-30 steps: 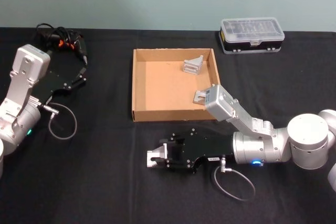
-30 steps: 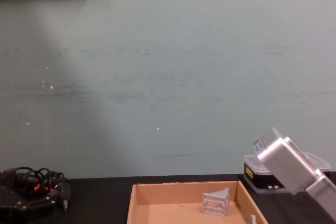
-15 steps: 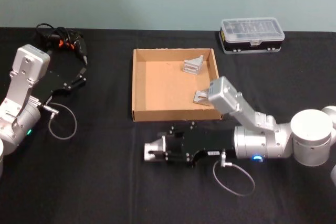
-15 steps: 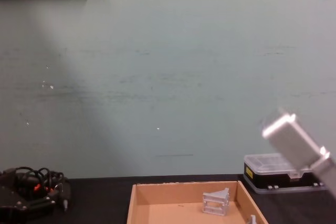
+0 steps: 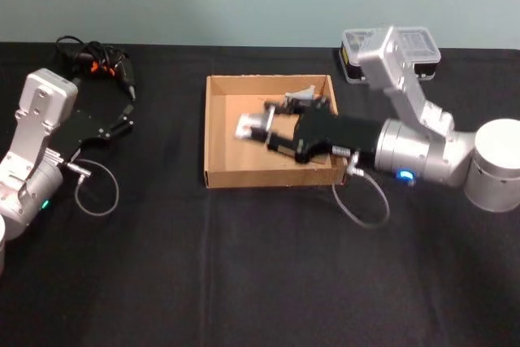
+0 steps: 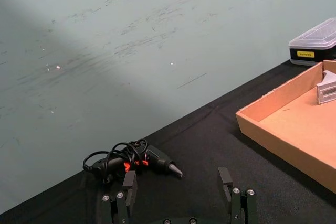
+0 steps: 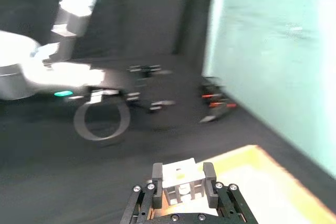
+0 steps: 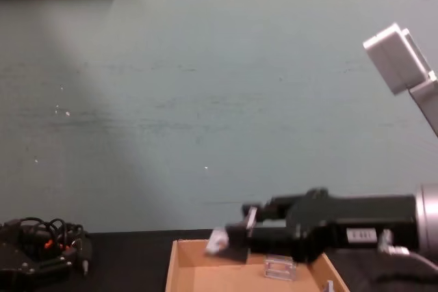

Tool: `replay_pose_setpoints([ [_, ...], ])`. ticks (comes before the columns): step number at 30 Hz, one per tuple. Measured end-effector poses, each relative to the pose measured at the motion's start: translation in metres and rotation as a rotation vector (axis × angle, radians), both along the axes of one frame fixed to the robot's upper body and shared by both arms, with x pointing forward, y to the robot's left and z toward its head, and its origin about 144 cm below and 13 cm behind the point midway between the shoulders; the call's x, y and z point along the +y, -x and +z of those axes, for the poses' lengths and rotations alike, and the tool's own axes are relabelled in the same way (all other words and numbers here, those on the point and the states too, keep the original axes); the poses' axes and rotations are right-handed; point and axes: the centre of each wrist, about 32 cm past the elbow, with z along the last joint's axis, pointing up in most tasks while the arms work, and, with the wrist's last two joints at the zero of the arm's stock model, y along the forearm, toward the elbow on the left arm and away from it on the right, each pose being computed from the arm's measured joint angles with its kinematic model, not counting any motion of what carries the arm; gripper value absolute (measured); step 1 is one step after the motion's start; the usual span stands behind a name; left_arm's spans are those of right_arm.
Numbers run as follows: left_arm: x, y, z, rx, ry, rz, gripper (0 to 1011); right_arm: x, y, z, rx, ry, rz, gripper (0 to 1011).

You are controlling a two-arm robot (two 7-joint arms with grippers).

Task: Use one hand to pick up the angle iron from the table and place it into the box.

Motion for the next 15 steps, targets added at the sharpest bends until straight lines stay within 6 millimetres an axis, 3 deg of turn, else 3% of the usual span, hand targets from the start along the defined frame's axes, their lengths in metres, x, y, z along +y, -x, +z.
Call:
replay_pose_setpoints([
  [6,0.000,0.000,0.000,0.000,0.000,0.000,1000,0.002,-0.018,0.001,-0.053,0.011,-0.174,452],
  [15,0.000,0.000,0.000,0.000,0.000,0.000,1000,0.016,-0.040,-0.013,-0.055,0.042,-0.227,452],
])
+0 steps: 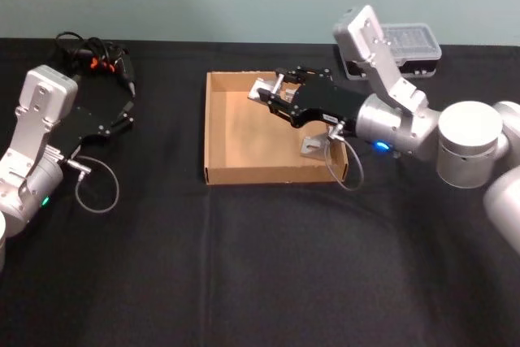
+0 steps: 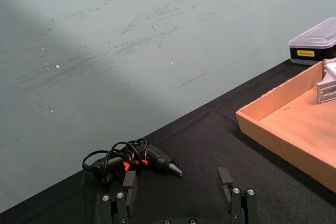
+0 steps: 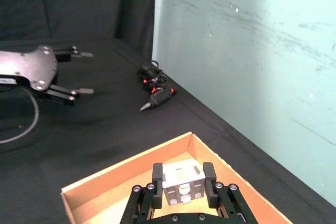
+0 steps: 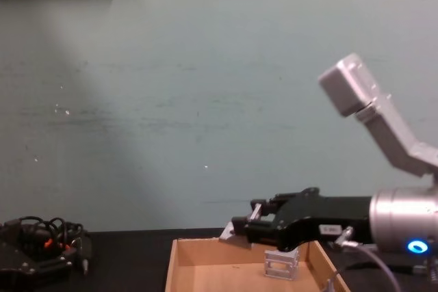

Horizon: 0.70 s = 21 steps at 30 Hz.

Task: Use one hand to pick up the angle iron from the table and place it into the box.

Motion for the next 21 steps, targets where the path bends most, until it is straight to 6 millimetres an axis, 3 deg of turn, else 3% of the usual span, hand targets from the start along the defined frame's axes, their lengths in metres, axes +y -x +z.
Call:
replay_pose_setpoints([
  [11,0.000,0.000,0.000,0.000,0.000,0.000,1000,0.018,-0.017,-0.024,0.042,0.033,-0.015,452],
  [21,0.000,0.000,0.000,0.000,0.000,0.000,1000,0.020,-0.019,-0.029,0.059,0.055,-0.016,482],
])
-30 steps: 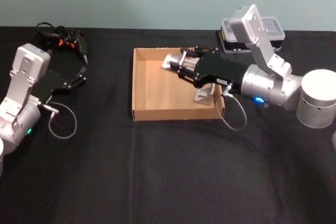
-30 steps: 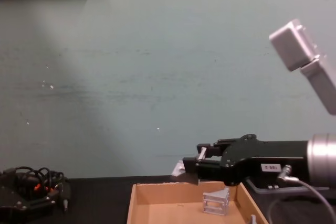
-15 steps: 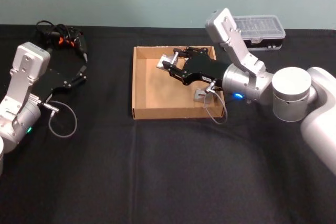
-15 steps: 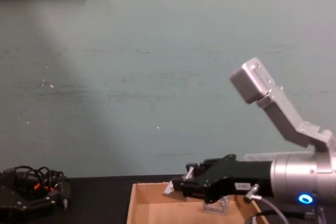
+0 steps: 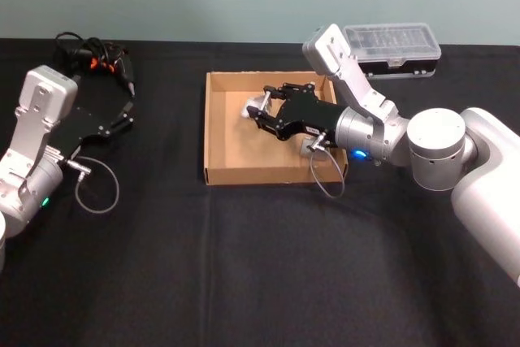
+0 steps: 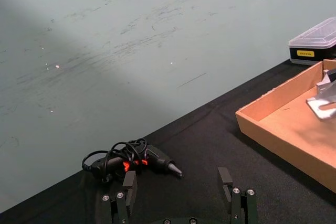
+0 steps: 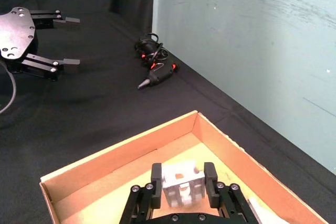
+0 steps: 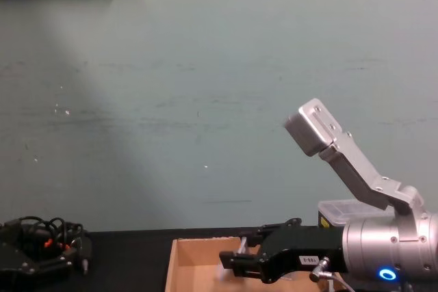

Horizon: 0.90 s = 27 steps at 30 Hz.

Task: Use one hand to pick up the angle iron from the table and place it into the box.

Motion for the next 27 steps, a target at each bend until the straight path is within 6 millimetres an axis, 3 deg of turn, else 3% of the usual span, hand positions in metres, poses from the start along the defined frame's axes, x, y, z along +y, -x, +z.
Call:
replay_pose_setpoints([
  [18,0.000,0.000,0.000,0.000,0.000,0.000,1000,-0.005,0.006,0.000,0.019,-0.007,0.004,994],
  [27,0.000,0.000,0.000,0.000,0.000,0.000,1000,-0.018,0.019,0.012,-0.038,-0.063,-0.061,1004],
])
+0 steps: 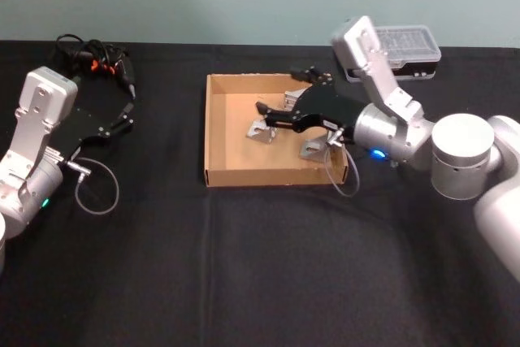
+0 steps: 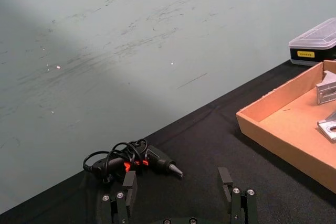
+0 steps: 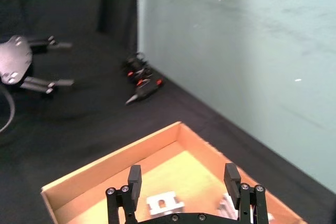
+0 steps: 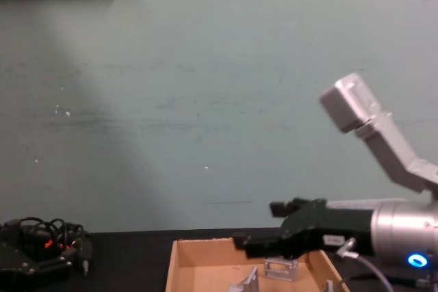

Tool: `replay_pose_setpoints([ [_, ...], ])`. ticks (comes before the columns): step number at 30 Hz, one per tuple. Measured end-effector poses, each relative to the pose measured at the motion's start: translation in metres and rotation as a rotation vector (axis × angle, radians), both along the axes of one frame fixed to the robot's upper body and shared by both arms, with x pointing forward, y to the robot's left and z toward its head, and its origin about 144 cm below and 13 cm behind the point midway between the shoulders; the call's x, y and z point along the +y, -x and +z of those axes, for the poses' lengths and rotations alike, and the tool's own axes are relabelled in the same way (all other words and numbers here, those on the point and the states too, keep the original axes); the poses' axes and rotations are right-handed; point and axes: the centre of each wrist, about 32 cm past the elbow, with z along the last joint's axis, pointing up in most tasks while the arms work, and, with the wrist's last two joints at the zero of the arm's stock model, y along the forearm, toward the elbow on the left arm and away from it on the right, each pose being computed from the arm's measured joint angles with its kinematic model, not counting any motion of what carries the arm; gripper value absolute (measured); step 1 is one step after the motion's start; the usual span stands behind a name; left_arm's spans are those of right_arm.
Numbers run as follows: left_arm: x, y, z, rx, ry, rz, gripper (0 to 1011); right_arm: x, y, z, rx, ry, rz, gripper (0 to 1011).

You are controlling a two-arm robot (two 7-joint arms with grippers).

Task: Use one hand to pick up the angle iron from the table and place it into the box.

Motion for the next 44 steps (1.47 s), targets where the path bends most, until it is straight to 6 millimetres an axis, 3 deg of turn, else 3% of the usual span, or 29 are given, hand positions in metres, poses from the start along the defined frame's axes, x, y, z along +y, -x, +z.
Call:
replay_pose_setpoints([
  [9,0.000,0.000,0.000,0.000,0.000,0.000,1000,-0.025,0.026,0.003,-0.079,-0.069,-0.184,1004],
  [20,0.000,0.000,0.000,0.000,0.000,0.000,1000,-0.055,0.052,-0.014,-0.090,-0.069,-0.471,1004],
  [44,0.000,0.000,0.000,0.000,0.000,0.000,1000,-0.055,0.053,-0.015,-0.089,-0.068,-0.478,1004],
])
